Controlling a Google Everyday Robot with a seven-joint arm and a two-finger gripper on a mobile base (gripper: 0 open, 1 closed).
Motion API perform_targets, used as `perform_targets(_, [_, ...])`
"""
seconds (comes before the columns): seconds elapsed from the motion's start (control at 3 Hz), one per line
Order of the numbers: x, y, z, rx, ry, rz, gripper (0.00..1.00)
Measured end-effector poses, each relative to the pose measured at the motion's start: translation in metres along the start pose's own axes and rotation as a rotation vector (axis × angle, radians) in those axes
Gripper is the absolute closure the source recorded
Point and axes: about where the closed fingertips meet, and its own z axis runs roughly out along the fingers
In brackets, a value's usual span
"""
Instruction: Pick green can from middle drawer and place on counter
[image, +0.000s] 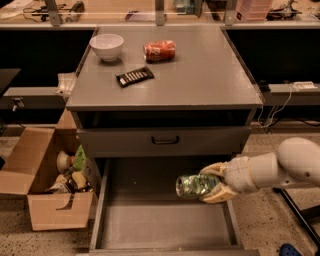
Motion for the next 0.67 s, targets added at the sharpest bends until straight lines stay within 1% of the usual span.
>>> perform_targets(0.33, [-0.0748, -0.0007, -0.0415, 0.032, -0.047, -0.130, 1.00])
perform_targets(0.67, [-0.0742, -0.0007, -0.0410, 0.031, -0.047, -0.129, 1.00])
